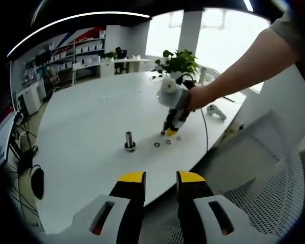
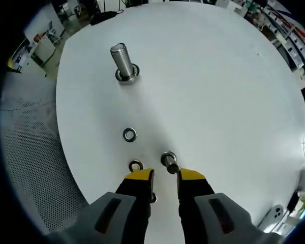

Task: Place the washer onto the threaded stud by aligning its center hole with the stud, sliding it down to the base, and recovering from edge contact or off-axis alignment until the washer reaches the visible bottom stop.

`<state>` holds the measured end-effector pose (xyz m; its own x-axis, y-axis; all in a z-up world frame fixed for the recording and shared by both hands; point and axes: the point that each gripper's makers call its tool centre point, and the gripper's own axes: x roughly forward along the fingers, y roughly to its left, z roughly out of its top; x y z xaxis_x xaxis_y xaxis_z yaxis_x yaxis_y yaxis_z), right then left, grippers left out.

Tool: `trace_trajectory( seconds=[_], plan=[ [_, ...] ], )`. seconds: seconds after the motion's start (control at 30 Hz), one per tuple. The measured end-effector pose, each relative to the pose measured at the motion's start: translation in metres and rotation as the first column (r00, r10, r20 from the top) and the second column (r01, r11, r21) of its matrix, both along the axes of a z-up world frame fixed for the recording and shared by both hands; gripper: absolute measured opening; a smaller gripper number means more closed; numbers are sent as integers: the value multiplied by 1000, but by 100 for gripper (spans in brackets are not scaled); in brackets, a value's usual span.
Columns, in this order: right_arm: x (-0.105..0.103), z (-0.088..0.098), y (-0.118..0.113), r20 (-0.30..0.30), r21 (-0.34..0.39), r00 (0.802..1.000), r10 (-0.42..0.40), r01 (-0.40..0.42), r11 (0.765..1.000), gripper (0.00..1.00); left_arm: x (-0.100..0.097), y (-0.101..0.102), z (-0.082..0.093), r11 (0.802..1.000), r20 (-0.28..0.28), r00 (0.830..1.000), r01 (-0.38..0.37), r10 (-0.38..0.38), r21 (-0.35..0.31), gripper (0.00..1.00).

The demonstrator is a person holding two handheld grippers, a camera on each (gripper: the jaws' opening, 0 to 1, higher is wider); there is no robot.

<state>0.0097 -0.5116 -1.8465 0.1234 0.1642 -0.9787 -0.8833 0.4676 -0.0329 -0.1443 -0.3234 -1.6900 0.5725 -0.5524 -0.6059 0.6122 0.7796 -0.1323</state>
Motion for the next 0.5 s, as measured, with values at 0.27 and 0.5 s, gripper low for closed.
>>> trace_trajectory(
  seconds=[0.27, 0.5],
  plan=[
    [-20, -4, -12, -16, -5, 1000, 4, -4, 1000, 22, 0, 0, 0, 1000, 3, 1000, 2, -2, -3, 22],
    [-29, -7, -15, -17, 0, 1000, 9, -9, 1000, 23, 0, 0, 1, 1000, 7, 1000, -1, 1, -5, 22]
  ],
)
